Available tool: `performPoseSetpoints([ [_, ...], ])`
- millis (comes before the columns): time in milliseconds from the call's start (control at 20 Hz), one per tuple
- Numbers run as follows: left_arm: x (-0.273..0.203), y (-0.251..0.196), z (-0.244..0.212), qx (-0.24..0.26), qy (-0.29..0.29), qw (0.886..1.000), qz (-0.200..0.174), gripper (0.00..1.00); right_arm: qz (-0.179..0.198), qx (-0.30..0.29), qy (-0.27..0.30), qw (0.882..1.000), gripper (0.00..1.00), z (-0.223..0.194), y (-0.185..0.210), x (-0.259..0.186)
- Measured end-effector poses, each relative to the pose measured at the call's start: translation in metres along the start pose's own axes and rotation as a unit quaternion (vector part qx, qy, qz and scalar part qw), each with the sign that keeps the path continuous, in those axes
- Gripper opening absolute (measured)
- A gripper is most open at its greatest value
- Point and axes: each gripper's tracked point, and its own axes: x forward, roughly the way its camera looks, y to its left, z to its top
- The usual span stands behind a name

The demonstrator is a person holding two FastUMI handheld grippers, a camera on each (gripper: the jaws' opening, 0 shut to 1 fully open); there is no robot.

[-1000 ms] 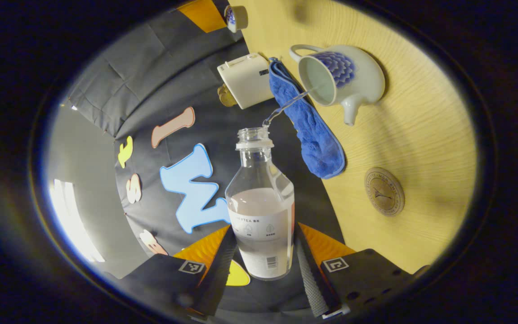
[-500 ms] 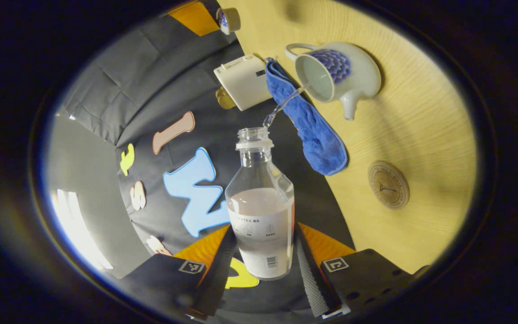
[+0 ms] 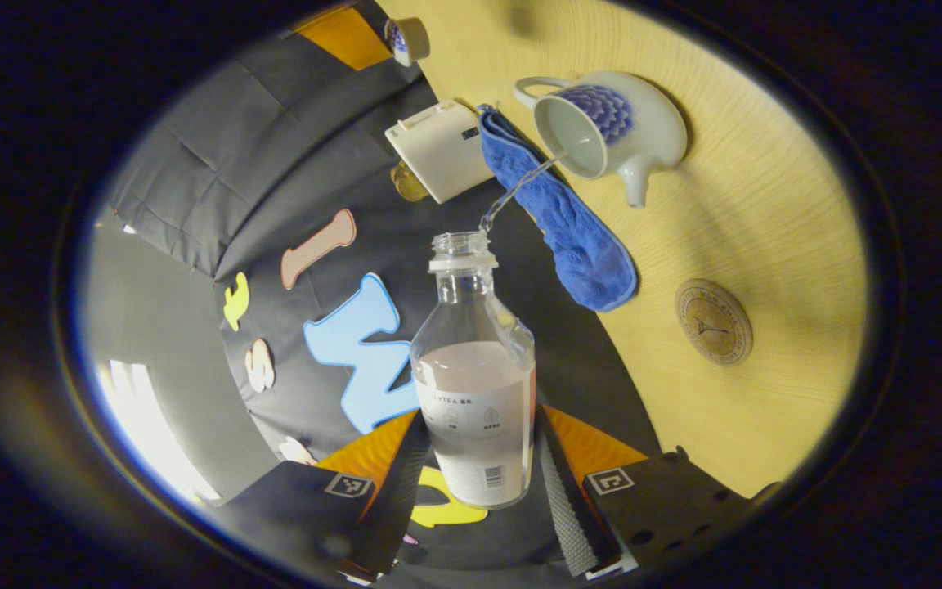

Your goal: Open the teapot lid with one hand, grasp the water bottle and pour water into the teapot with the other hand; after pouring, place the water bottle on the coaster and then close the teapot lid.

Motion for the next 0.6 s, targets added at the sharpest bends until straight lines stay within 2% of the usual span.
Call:
performPoseSetpoints([
  [50,-0.0002,0.0006,0.0010,0.003,-0.001,1.000,0.001,0.87,0.000,0.000,0.000,1.000,0.06,0.0008,0.0001,-0.0001],
  [100,-0.0015,0.0011,0.0011,0.006,-0.001,1.000,0.002,0.80,0.001,0.000,0.000,1.000,0.06,0.0007,0.0003,-0.0003],
  [150,-0.0019,0.0010,0.0014,0.007,-0.001,1.000,0.004,0.87,0.001,0.000,-0.001,1.000,0.06,0.0015,0.0004,-0.0003],
  [600,-0.0033,0.0082,0.0027,0.028,-0.005,1.000,0.009,0.87,0.003,0.004,-0.001,1.000,0.06,0.0019,-0.0001,-0.0017],
])
